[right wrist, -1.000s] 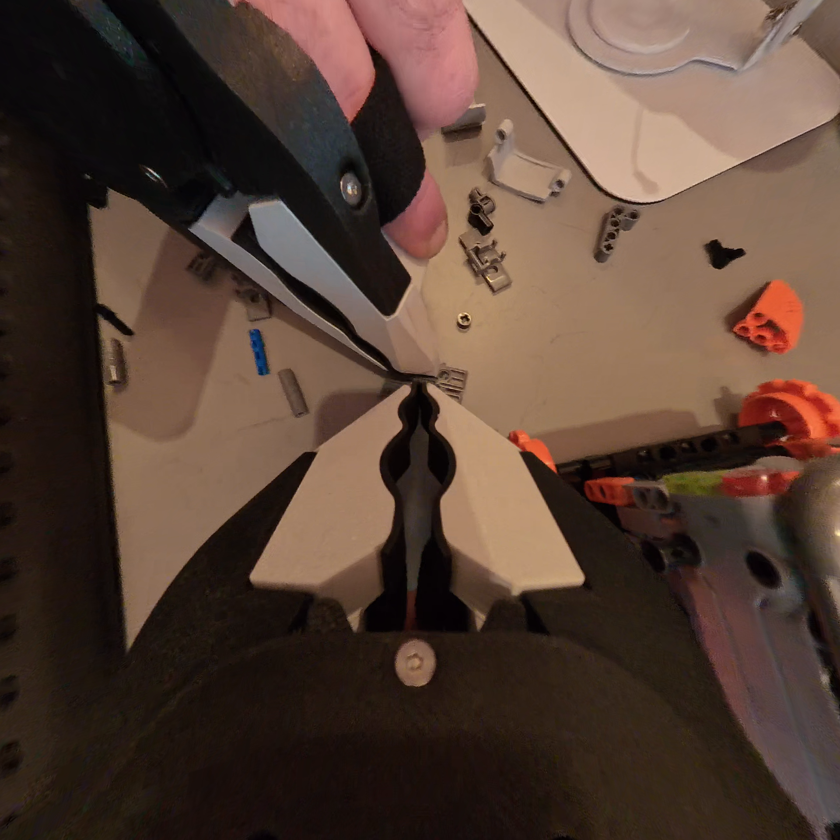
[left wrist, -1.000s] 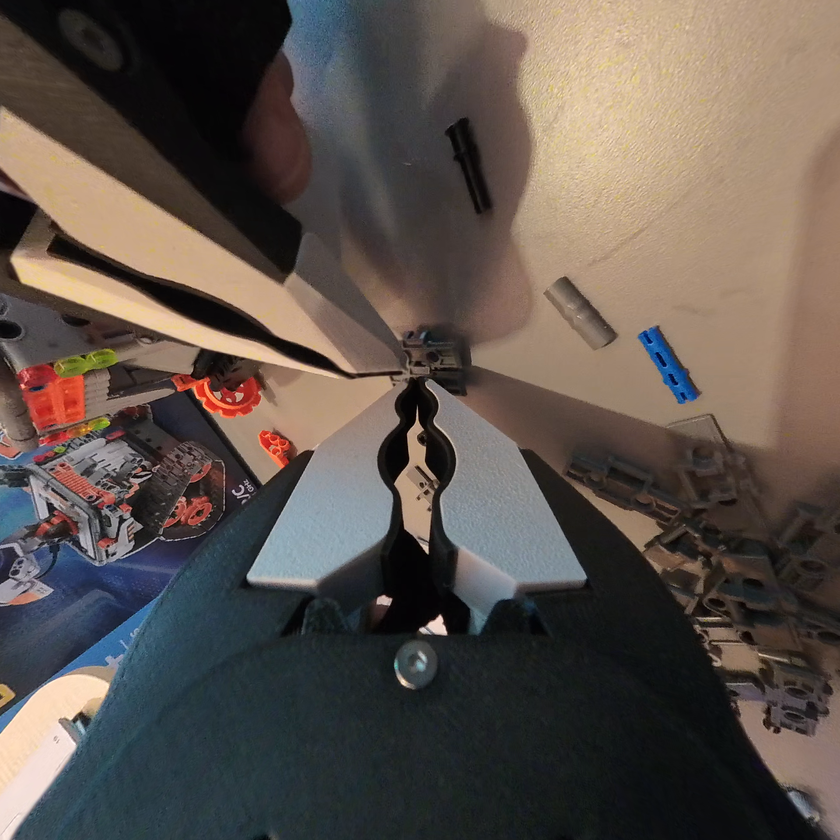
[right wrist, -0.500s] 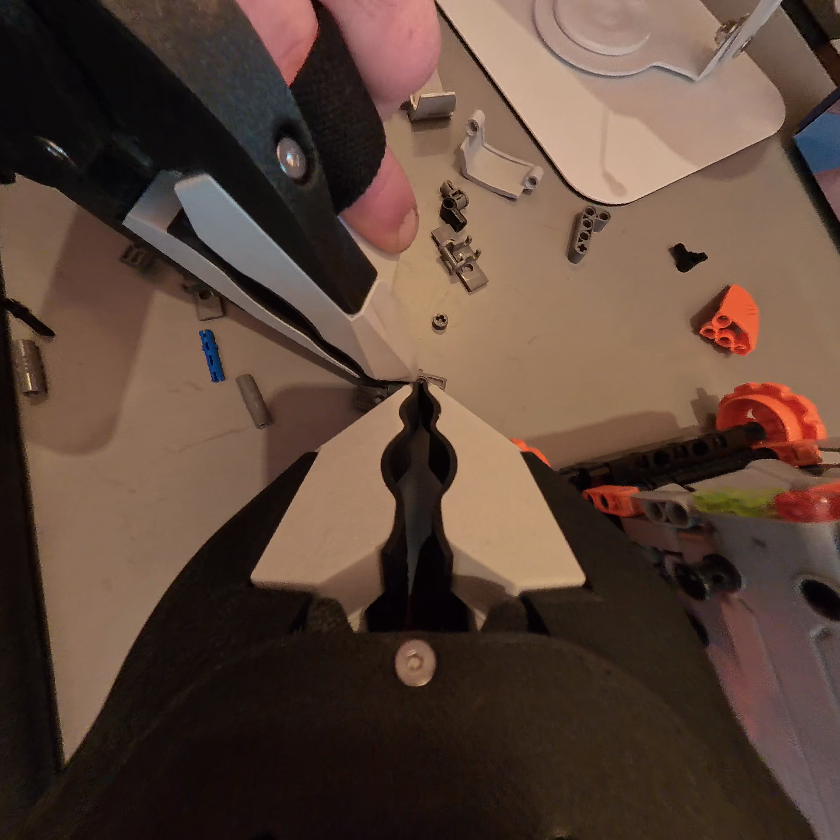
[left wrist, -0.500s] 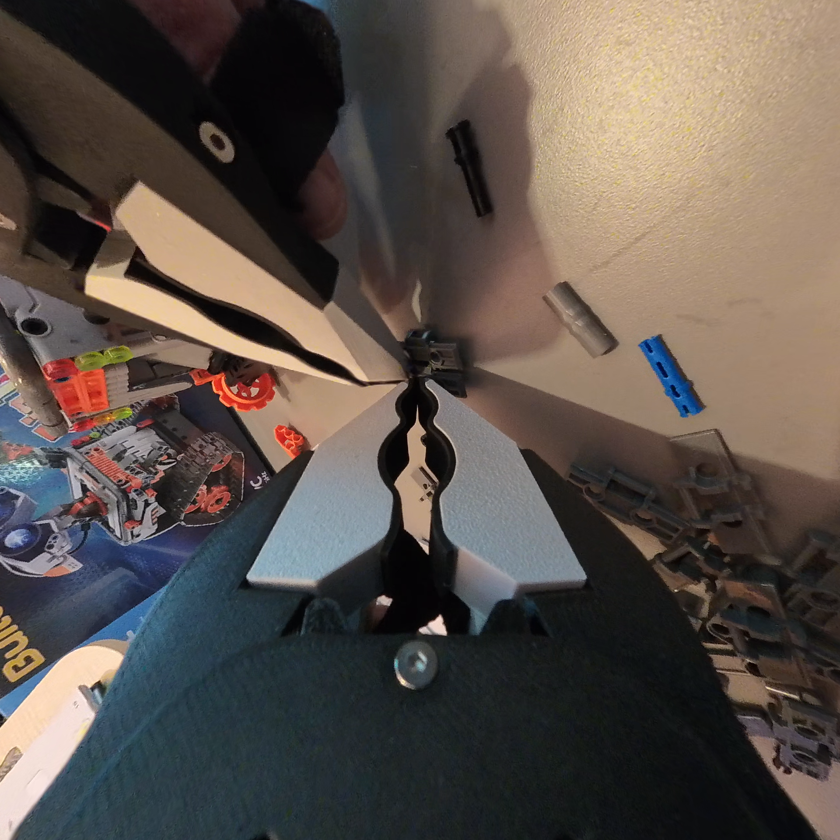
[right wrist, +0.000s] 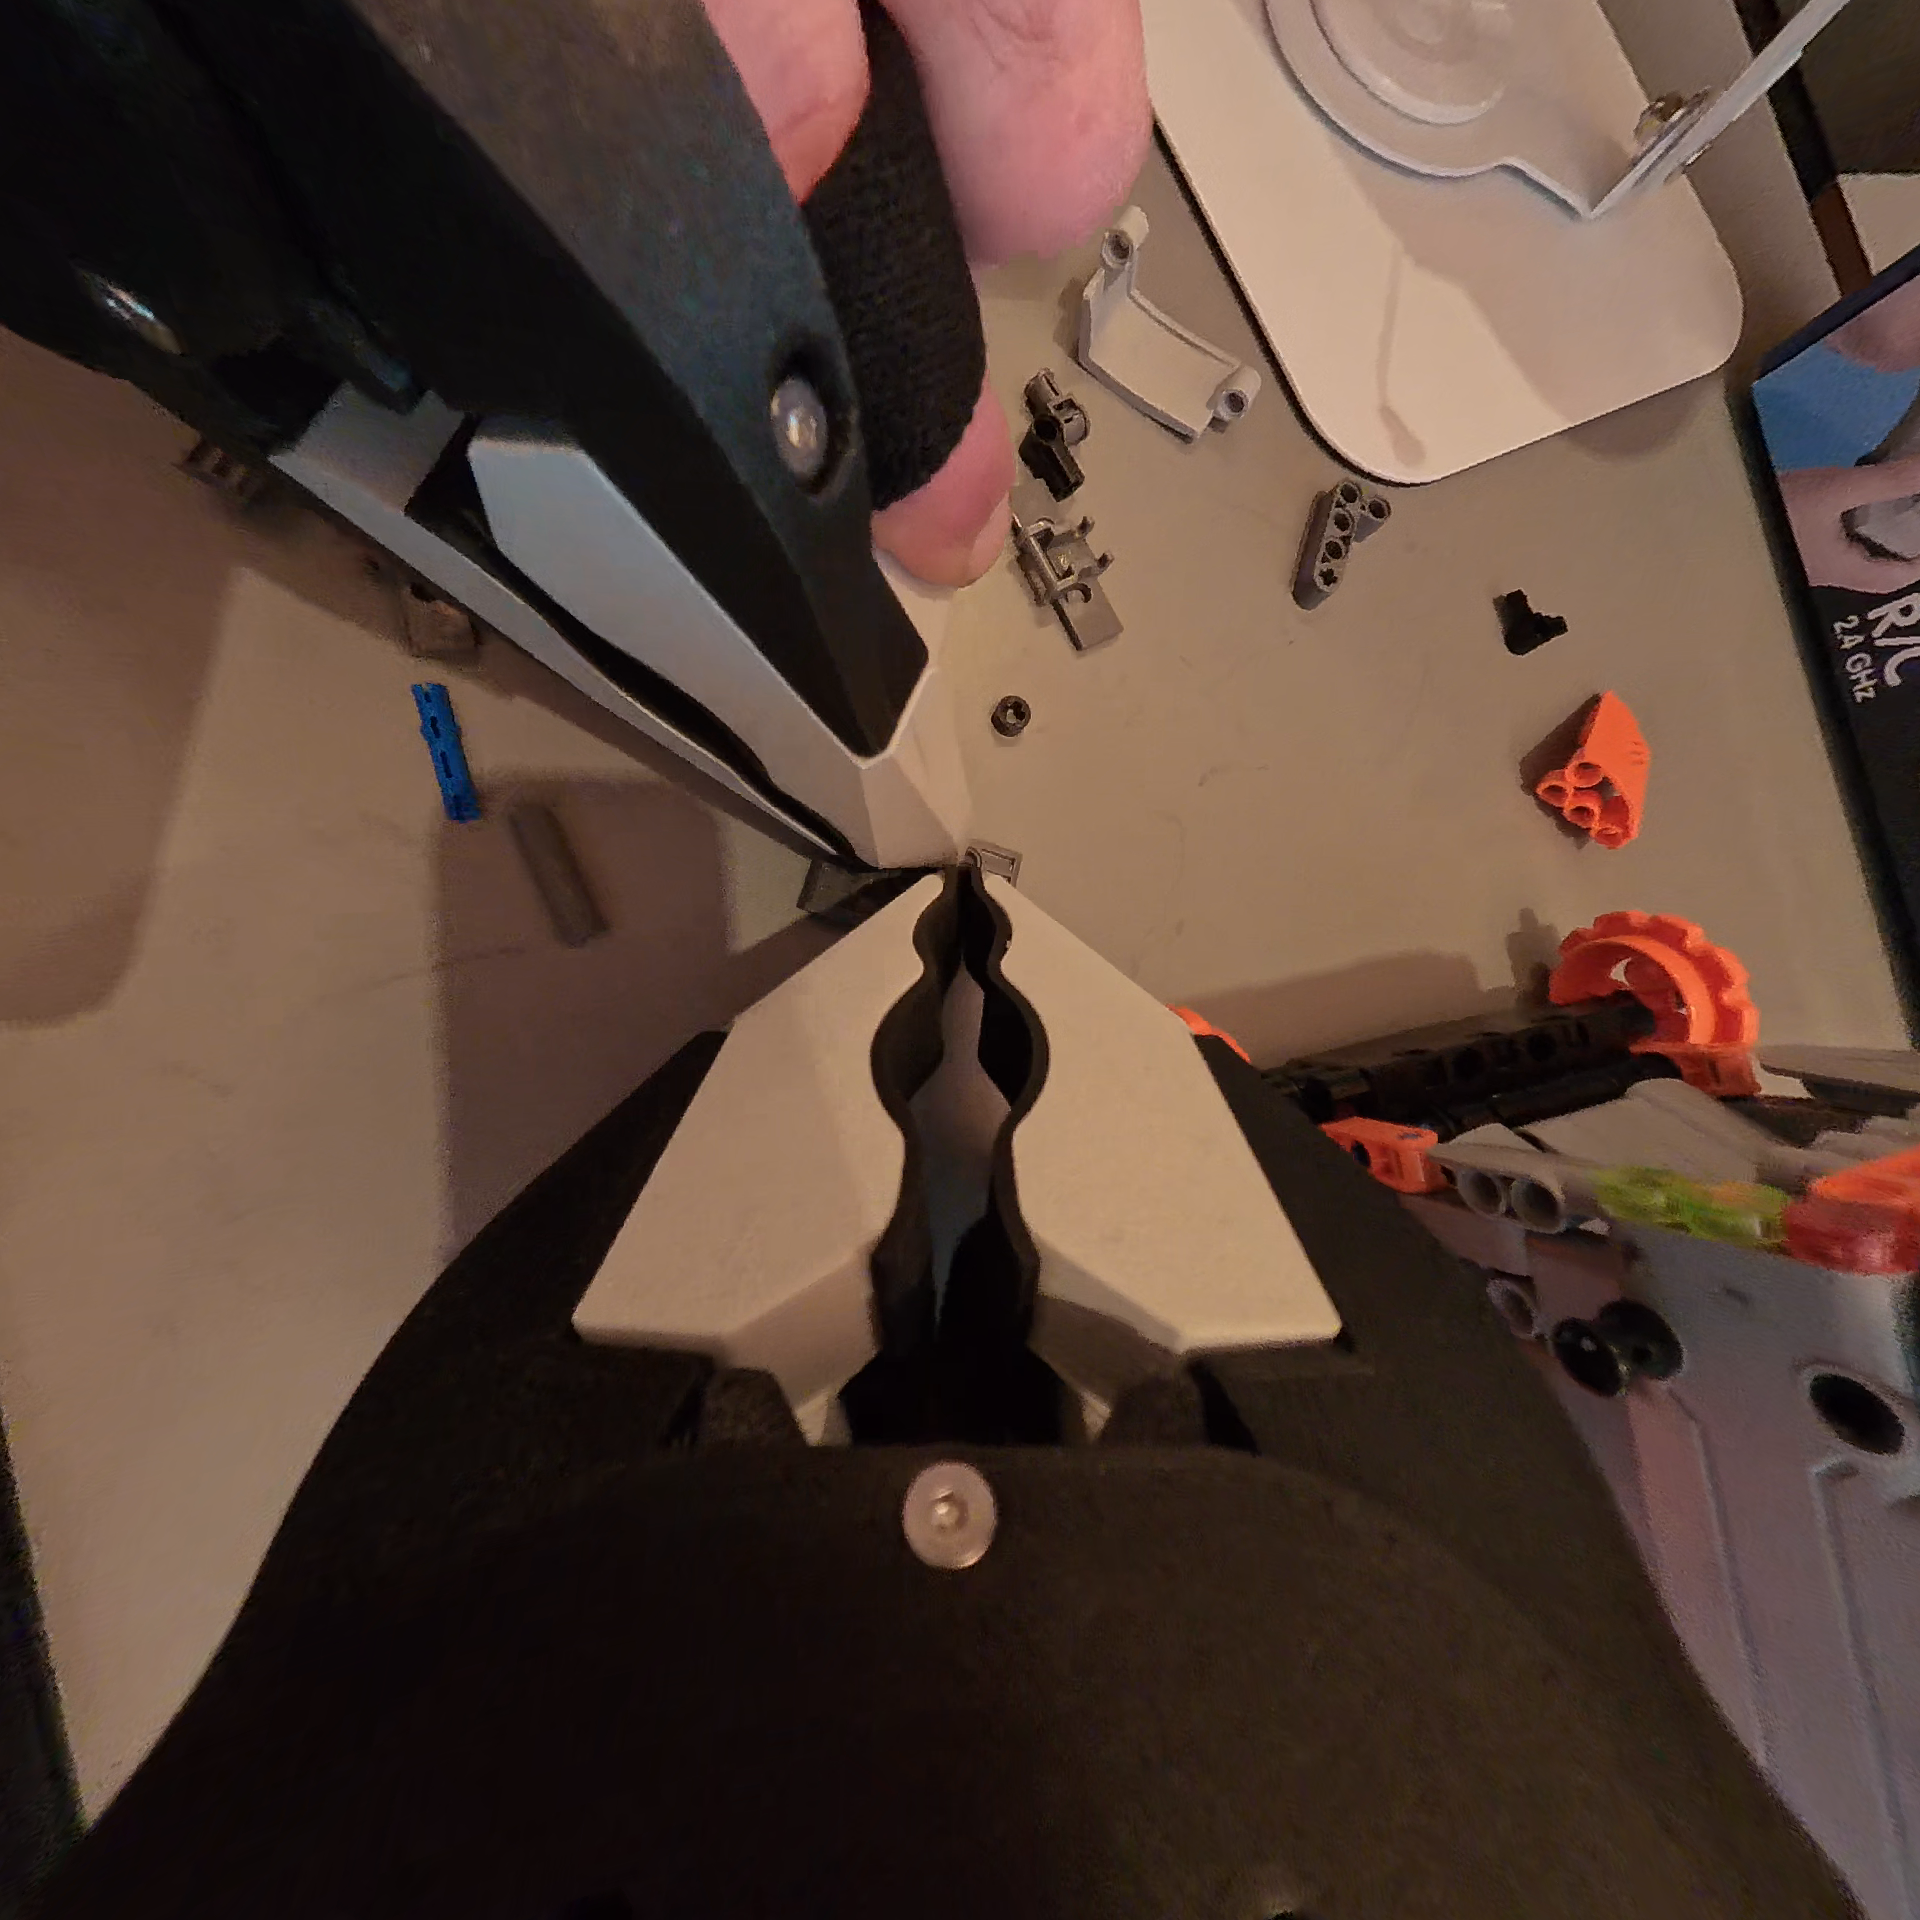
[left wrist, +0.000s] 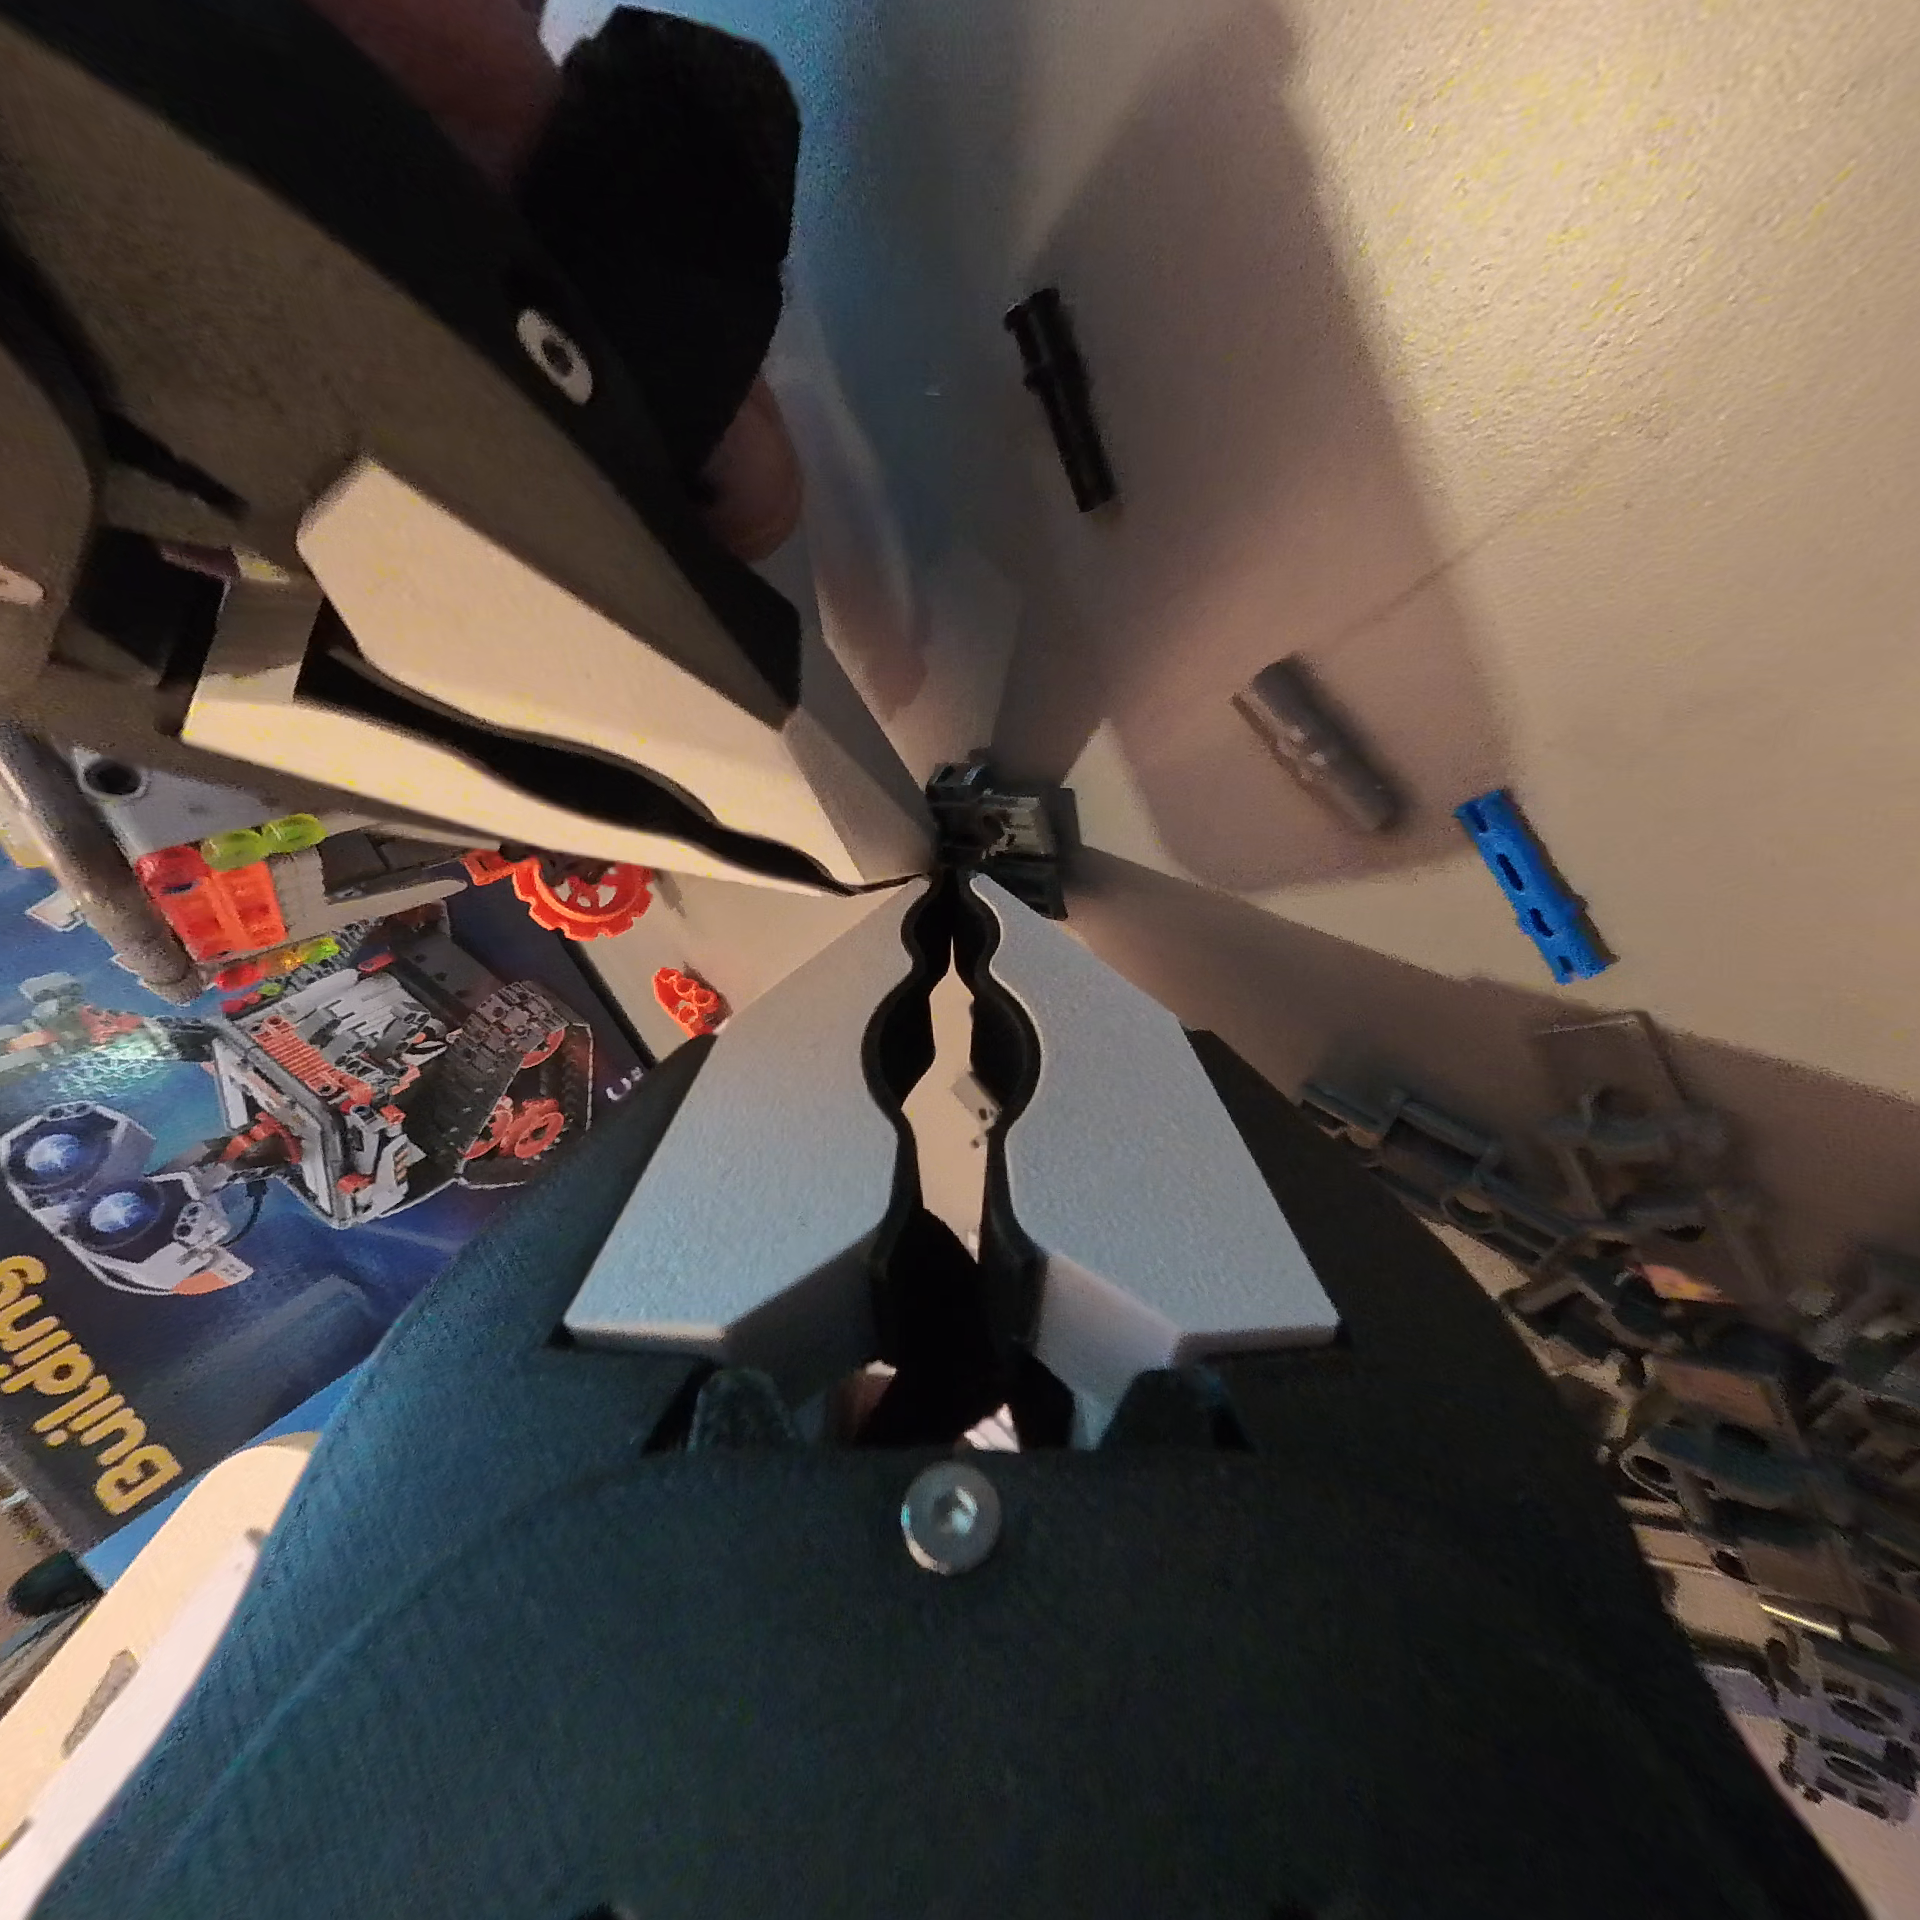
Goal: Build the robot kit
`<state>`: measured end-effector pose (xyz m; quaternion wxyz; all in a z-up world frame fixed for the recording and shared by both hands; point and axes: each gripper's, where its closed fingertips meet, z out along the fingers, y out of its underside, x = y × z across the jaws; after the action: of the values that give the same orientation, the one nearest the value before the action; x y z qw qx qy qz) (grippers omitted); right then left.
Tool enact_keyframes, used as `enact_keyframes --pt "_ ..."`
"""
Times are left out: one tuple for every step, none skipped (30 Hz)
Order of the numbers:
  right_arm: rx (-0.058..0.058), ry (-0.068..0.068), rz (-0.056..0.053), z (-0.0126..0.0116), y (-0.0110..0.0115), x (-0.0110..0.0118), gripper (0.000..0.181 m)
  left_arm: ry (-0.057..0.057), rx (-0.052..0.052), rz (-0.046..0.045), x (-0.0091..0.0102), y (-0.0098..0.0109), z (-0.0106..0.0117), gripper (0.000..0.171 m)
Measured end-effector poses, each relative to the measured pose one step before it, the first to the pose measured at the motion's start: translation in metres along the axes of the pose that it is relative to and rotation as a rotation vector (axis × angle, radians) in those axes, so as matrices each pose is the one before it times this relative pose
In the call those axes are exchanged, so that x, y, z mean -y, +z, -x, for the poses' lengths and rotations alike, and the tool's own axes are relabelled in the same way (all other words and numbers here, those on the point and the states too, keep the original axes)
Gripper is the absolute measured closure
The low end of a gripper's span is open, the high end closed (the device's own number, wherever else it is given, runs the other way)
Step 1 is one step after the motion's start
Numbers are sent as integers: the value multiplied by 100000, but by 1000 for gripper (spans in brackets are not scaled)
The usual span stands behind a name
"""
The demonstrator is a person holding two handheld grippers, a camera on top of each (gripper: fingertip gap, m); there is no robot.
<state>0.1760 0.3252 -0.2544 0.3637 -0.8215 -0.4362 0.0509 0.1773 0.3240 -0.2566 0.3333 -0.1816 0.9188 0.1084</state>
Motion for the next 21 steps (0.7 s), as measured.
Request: enact_keyframes --pt "-572 -809 656 11 -1 -16 181 1039 11 1495 4 1 -5 171" --pt "-222 -400 490 3 -5 -10 181 277 -336 719 40 16 -6 171" --pt "-126 -396 368 5 -4 -6 181 -480 -389 -95 24 6 -10 171" --pt "-217 -552 389 13 5 -15 181 -14 -60 399 13 6 -6 171" --pt "-252 -585 422 9 -1 -5 181 1082 469 1393 11 4 -14 171" --pt "1 -303 244 3 -2 -6 181 1819 224 1835 10 -1 6 171" --pt "224 13 108 1 -2 -6 181 853 -447 990 18 9 1 171" --pt "-191 -411 276 -12 -2 1 181 -316 -1280 335 -13 2 -21 171" --pt "-961 -1021 466 -18 4 -2 181 1557 -737 1028 -6 0 -13 171" --pt "-894 -565 357 -17 -10 -12 181 1190 -575 1279 -17 0 0 171" --pt "-169 315 -29 -24 -7 -1 181 279 -447 609 -29 3 15 171" --pt "210 619 -700 -39 1 19 181 -1637 -854 -490 -63 -9 -4 171" --pt "593 690 -1138 -27 -8 14 181 -1814 -835 -2066 -75 -8 32 171" --pt "428 654 -677 -83 -46 -50 181 -4398 -157 -3699 108 42 94 171" --pt "-605 204 -410 -150 -52 -102 181 -4084 1913 -3218 50 114 182 171" --pt "-314 513 -669 -61 -11 -44 181 -3477 1192 -1947 -127 30 36 171" --pt "956 554 -355 105 -19 4 181 -4045 1383 1254 -576 101 122 171" --pt "417 -4 -264 70 0 37 181 -3238 4128 1143 -598 262 400 171" --pt "-280 -266 -433 -3 51 59 181 -2845 -139 2 -378 169 -382 171" --pt "61 4 -49 -4 22 7 181 -3227 -979 -371 -150 -17 -485 171" --pt "-49 190 162 -42 0 -30 181 -2045 655 -1033 127 -232 -190 171"
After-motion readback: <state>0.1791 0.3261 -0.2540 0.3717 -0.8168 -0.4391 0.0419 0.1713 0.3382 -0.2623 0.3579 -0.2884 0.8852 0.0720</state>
